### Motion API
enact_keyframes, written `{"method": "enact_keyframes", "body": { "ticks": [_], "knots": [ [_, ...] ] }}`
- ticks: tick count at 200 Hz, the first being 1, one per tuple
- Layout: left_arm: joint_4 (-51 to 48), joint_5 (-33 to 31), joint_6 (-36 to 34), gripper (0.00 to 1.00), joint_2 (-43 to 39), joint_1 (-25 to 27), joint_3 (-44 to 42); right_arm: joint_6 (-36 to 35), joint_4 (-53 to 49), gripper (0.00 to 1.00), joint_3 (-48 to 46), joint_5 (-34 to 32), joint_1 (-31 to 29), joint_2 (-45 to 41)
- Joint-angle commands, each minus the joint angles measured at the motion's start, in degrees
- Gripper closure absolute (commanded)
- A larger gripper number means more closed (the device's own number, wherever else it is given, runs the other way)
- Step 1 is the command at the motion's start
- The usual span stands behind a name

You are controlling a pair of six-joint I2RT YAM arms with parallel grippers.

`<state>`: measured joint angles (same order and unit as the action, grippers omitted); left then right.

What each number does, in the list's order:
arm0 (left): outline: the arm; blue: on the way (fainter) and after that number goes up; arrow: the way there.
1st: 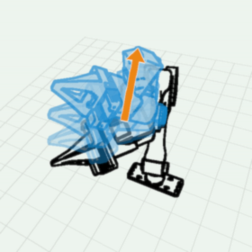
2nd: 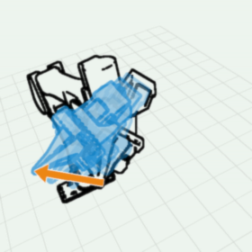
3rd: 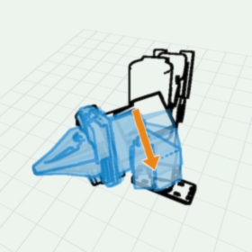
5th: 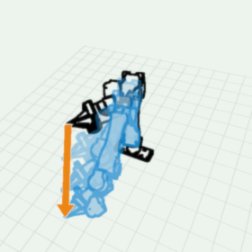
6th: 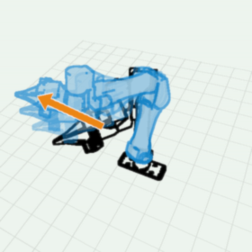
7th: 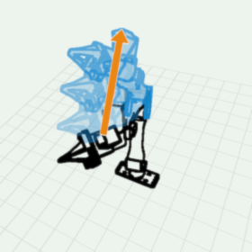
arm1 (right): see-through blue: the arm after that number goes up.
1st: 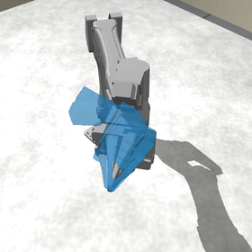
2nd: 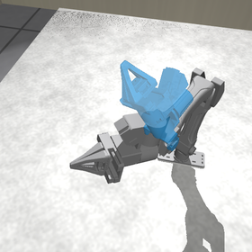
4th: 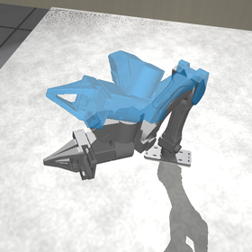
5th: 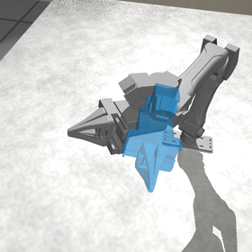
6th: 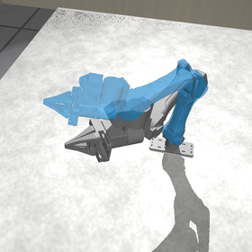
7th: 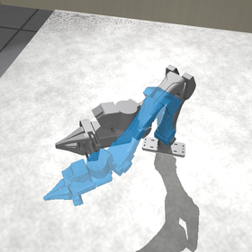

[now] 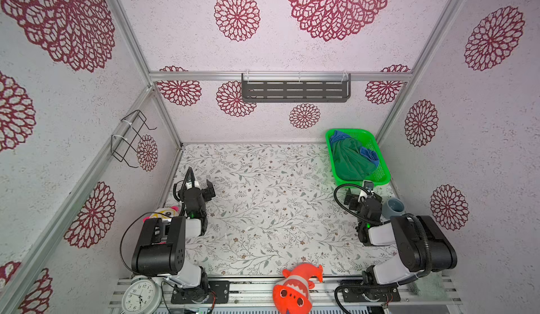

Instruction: Fold and stack the tank tops

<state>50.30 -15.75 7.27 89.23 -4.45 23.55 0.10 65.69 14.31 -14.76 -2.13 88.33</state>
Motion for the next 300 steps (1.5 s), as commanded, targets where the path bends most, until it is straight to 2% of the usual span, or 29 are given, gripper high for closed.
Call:
{"method": "enact_keyframes", "body": {
  "ticks": [1, 21, 48, 187, 196, 210, 222, 240, 255, 273, 287, 300],
  "knots": [
    [1.3, 0.6, -0.9, 0.03, -0.2, -0.5, 0.1, 1.2, 2.2, 0.01, 0.6, 0.4, 0.2, -0.4],
    [0.8, 1.3, -0.8, 0.03, -0.3, -0.8, 0.3, 1.2, 2.2, 0.01, 0.6, 0.3, 0.2, -0.4],
    [-0.8, 5.2, 0.2, 0.03, -0.4, -2.5, 1.0, 1.2, 2.2, 0.01, 0.6, 0.3, 0.2, -0.4],
    [-0.4, 5.6, 0.4, 0.03, -0.8, -3.0, 1.0, 2.1, 2.6, 0.01, 0.3, 1.7, 1.2, -1.6],
    [-6.4, 4.1, 0.5, 0.03, -4.6, -2.6, 3.1, 2.6, -3.6, 0.01, 1.9, 0.2, 1.1, -5.9],
    [-23.0, 0.9, 1.1, 0.03, -12.9, -1.5, 8.4, 4.3, -20.9, 0.01, 7.5, -3.1, 1.2, -15.3],
    [-30.6, -2.8, 0.7, 0.03, -18.7, 0.0, 12.1, 4.4, -31.2, 0.01, 12.2, -4.0, 1.2, -21.0],
    [-45.9, -4.8, 6.2, 0.03, -24.4, 1.1, 19.3, 6.3, -45.7, 0.01, 20.6, -4.3, 1.2, -25.6],
    [-56.1, -4.2, 9.2, 0.03, -26.3, 1.7, 25.5, 6.6, -58.8, 0.01, 29.0, -4.0, 1.2, -24.6],
    [-67.7, -2.9, 8.9, 0.03, -25.0, 1.7, 33.5, 6.9, -71.1, 0.01, 38.1, -4.1, 1.4, -20.8],
    [-74.7, 0.2, 7.3, 0.03, -22.6, 1.7, 38.3, 6.5, -76.5, 0.01, 43.8, -1.5, 1.6, -17.1],
    [-75.9, 3.9, 6.2, 0.03, -21.1, 1.8, 38.7, 5.9, -77.7, 0.01, 47.2, 0.8, 1.8, -13.6]
  ]
}}
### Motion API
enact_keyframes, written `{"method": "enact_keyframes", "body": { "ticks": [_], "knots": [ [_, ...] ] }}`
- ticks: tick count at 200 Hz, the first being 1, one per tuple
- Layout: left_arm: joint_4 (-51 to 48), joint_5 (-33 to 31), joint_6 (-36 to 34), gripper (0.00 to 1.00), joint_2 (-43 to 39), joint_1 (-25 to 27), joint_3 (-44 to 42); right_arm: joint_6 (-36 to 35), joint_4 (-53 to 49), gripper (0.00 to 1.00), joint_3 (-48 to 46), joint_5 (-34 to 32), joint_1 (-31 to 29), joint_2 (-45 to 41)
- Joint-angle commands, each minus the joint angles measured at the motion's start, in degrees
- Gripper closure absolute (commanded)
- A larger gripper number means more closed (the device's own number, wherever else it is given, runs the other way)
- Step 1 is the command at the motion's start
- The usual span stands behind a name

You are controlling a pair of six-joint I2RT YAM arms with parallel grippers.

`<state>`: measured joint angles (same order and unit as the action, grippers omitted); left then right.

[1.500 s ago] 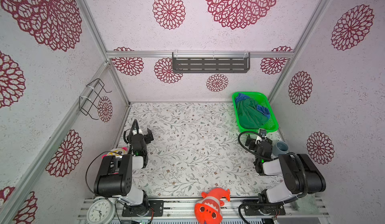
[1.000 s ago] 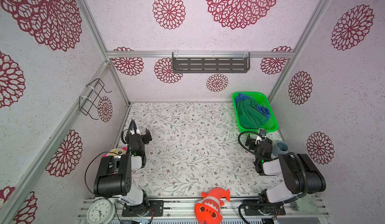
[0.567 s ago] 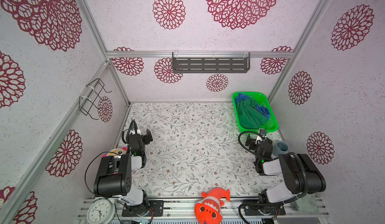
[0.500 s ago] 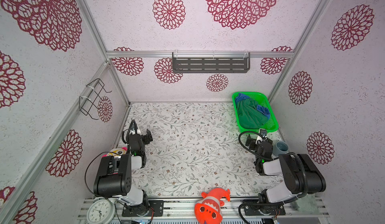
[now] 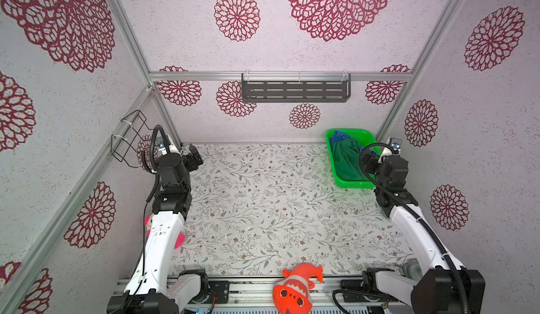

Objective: Fold and stack the tank tops
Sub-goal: 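Grasp the green tank top in the basket with the right gripper and lift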

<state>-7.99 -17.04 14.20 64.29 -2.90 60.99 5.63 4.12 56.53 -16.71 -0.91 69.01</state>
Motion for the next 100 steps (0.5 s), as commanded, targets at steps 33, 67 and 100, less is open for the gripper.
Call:
{"method": "enact_keyframes", "body": {
  "ticks": [33, 67, 100],
  "knots": [
    [-12.8, 5.9, 0.7, 0.02, 2.9, 0.2, -3.9, 1.2, -19.7, 0.01, 14.5, 7.2, 1.8, 18.1],
    [-14.1, 5.7, -0.9, 0.02, 3.6, 0.2, -3.0, 1.8, -20.1, 0.01, 22.8, 10.7, 2.1, 29.5],
    [-15.5, 7.6, -0.7, 0.02, 5.2, 0.2, -2.1, 2.0, -20.6, 0.03, 31.0, 13.9, 2.1, 40.2]
  ]
}}
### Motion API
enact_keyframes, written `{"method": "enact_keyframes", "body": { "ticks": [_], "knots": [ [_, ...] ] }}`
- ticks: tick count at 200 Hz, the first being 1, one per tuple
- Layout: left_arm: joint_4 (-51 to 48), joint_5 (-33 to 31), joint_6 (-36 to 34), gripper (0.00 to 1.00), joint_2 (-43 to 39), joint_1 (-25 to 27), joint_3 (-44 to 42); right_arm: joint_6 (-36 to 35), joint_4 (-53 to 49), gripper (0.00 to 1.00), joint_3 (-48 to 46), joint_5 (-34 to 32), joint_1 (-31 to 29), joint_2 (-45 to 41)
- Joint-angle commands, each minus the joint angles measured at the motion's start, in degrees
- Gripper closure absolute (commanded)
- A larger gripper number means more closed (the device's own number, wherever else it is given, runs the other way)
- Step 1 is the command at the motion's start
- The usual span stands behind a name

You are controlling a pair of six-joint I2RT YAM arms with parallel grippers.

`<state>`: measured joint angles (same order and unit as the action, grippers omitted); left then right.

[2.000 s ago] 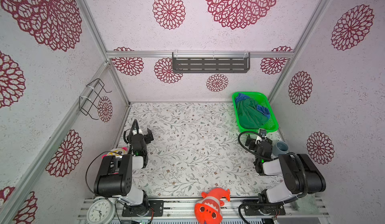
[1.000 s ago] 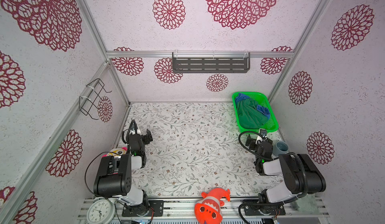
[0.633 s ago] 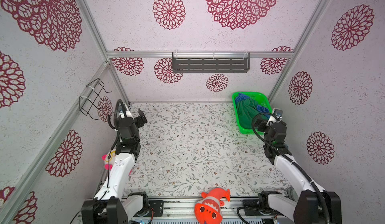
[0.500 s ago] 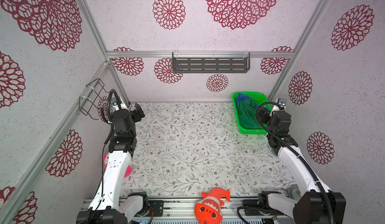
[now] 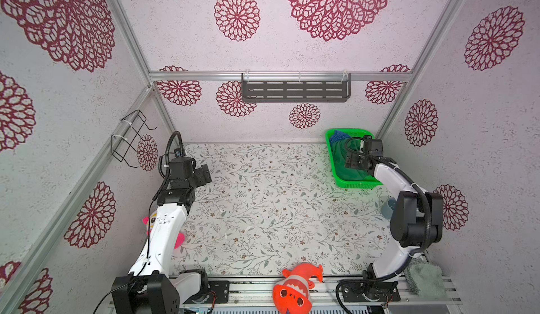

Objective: Fold and stack the tank tops
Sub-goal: 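Grasp the green tank top in the basket with the right gripper and lift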

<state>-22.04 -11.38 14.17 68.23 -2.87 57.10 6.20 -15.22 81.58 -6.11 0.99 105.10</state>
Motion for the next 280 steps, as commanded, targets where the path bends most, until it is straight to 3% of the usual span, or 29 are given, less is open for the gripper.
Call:
{"method": "enact_keyframes", "body": {
  "ticks": [1, 38, 65, 80, 103, 146, 198, 234, 280],
  "knots": [
    [-1.5, 2.0, -0.7, 0.02, 1.3, 0.1, 1.8, 1.5, -1.3, 0.03, 6.2, 3.3, 0.2, 4.4],
    [-1.9, 2.3, -0.6, 0.02, 2.2, 0.1, 2.0, 4.5, -0.4, 0.09, 12.1, 5.3, 0.3, 13.1],
    [-2.0, 2.2, -0.6, 0.02, 2.7, 0.1, 1.9, 6.4, -1.6, 0.27, 17.1, 8.7, 0.3, 18.1],
    [-2.1, 2.0, -0.7, 0.02, 2.9, 0.1, 2.0, 7.2, -3.3, 0.5, 19.9, 9.3, 0.4, 19.7],
    [-2.2, 1.6, -0.9, 0.02, 3.0, 0.2, 1.9, 7.4, -4.1, 1.0, 20.6, 9.1, 0.2, 16.7],
    [-2.6, 2.6, -0.7, 0.03, 3.6, 0.1, 2.3, 5.1, -4.8, 1.0, 19.2, 5.8, 0.2, 1.2],
    [-2.7, 4.6, 0.4, 0.03, 3.1, 0.1, 2.7, 4.5, -7.4, 1.0, 22.0, 9.4, -2.2, -16.0],
    [-2.7, 5.5, 1.1, 0.02, 2.4, 0.1, 2.8, 6.9, -5.0, 1.0, 25.2, 15.0, -8.3, -23.2],
    [-2.5, 6.1, 1.4, 0.03, 1.7, 0.1, 2.7, 9.3, -3.1, 1.0, 30.2, 21.2, -20.9, -22.5]
  ]
}}
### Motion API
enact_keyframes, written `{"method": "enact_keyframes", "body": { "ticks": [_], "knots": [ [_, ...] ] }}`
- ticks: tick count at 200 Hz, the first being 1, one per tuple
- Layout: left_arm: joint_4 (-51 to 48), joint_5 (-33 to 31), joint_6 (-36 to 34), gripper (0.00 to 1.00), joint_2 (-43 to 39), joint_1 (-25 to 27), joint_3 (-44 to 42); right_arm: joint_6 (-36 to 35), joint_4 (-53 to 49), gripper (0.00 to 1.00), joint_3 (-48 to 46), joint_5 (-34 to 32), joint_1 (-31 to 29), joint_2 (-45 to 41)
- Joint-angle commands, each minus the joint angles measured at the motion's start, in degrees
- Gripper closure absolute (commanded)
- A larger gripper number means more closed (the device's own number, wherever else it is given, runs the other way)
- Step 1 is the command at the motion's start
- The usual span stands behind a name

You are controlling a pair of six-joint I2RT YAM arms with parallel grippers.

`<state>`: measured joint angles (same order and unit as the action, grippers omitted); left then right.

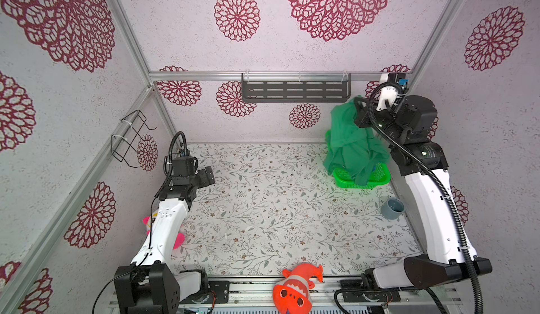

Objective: Fold and stack the tank tops
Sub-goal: 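Carry the green tank top out and drop it on the table with the right gripper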

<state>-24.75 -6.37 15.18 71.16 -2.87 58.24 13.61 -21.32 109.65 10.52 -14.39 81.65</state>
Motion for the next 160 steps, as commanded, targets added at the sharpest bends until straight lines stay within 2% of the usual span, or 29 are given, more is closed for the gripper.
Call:
{"method": "enact_keyframes", "body": {
  "ticks": [1, 22, 51, 83, 115, 126, 144, 160],
  "knots": [
    [0.2, 1.1, 0.4, 0.03, -1.2, 0.1, 1.5, 1.9, 3.1, 1.0, 2.1, 4.7, -5.8, 1.1],
    [0.2, 1.3, 0.4, 0.03, -1.3, 0.1, 1.5, 2.7, 4.7, 1.0, 3.0, 6.6, -10.9, 3.6],
    [0.2, 1.5, 0.6, 0.02, -1.3, 0.1, 1.6, 5.5, 6.5, 1.0, 3.5, 9.1, -14.4, 9.2],
    [-0.3, 1.6, 0.4, 0.02, -1.1, 0.1, 1.9, 9.3, 6.9, 1.0, 1.2, 10.8, -14.7, 15.8],
    [-1.2, 1.2, -0.1, 0.02, -0.7, 0.1, 2.3, 9.2, 7.3, 1.0, -7.1, 7.2, -12.3, 16.1],
    [-1.6, 1.3, -0.2, 0.03, -0.6, 0.1, 2.5, 9.8, 7.6, 0.9, -11.3, 5.5, -10.0, 14.7],
    [-1.8, 1.6, 0.1, 0.02, -0.6, 0.1, 2.8, 11.2, 7.1, 0.6, -18.4, 3.9, -5.1, 11.7],
    [-1.8, 2.7, 0.7, 0.02, -0.6, 0.1, 2.9, 11.3, 5.1, 0.5, -23.7, 3.4, -1.2, 9.1]
  ]
}}
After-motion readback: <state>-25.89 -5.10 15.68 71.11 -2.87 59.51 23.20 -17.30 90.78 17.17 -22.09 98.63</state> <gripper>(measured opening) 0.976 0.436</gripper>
